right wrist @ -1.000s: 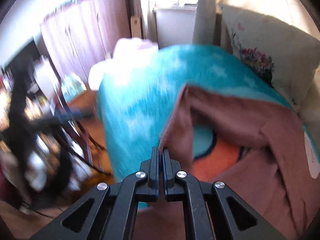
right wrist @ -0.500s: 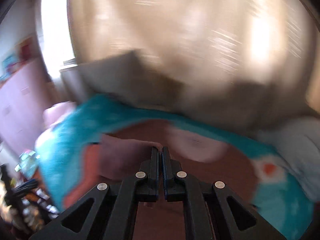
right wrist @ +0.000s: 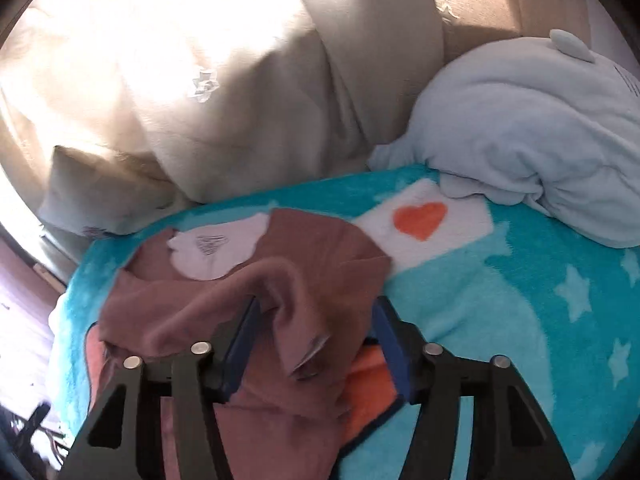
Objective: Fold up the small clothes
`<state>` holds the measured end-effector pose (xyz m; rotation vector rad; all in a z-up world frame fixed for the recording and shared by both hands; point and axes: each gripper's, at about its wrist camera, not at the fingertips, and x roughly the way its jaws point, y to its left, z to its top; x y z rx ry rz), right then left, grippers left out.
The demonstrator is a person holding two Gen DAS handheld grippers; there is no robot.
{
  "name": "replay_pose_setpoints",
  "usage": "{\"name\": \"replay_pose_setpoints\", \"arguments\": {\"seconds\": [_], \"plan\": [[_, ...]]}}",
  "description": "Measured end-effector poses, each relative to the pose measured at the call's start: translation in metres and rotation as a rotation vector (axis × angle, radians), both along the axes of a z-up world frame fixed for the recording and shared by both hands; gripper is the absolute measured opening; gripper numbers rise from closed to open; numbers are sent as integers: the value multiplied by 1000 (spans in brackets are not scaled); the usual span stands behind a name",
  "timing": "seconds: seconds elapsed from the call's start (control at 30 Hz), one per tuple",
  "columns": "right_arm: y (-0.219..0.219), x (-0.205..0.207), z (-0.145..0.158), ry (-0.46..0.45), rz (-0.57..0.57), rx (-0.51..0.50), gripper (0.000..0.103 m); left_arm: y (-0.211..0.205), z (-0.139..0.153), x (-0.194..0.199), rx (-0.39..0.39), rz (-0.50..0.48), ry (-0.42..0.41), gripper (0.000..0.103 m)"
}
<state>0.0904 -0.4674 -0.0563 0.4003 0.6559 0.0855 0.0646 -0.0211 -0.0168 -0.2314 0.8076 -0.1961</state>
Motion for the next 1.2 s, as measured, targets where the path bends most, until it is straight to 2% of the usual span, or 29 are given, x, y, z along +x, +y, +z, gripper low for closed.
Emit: {"name": "replay_pose_setpoints", "arguments": {"seconds": [0.17,0.3,0.37,0.4,0.5,0.57,0.6,0.63,0.7,0.83,0.9,0.97,1.03,1.07,1.13,1.17,1.2], "plan": [[11,11,-16,19,43,11,63,-55,-4,59,34,-113,43,80],[28,23,-33,31,71,-58,62,-89,-21,104,70,-181,96,80],[34,27,-36,32,81,-81,34,-97,-31,124,40,-190,143,80],[37,28,-34,32,91,-76,17,-98,-33,132,0,-190,157,80],[47,23,-19,2,127,-98,17,-102,-37,150,-90,-180,191,80],[55,20,-6,-14,164,-117,14,-107,-46,164,-116,-161,241,68],[59,18,-1,-18,184,-113,12,-109,-50,169,-105,-149,262,38],[61,17,5,-23,200,-105,10,-111,-56,175,-79,-136,293,18],[63,15,14,-33,228,-72,6,-105,-56,180,-112,-119,310,18],[46,-3,52,-129,304,117,5,-86,-36,172,-114,-90,260,15],[31,-11,58,-160,308,182,5,-77,-32,168,-117,-77,256,15],[12,-10,49,-145,280,220,5,-73,-36,166,-92,-61,276,15],[-7,1,21,-63,217,239,5,-73,-48,164,-58,-61,298,15],[-16,9,-2,13,158,218,5,-74,-53,164,-44,-65,304,16],[-24,16,-31,97,72,126,9,-71,-58,158,-33,-79,307,21],[-26,16,-42,117,62,120,9,-68,-58,154,-33,-85,300,22],[-29,13,-49,112,79,177,9,-64,-57,150,-41,-88,292,23]]}}
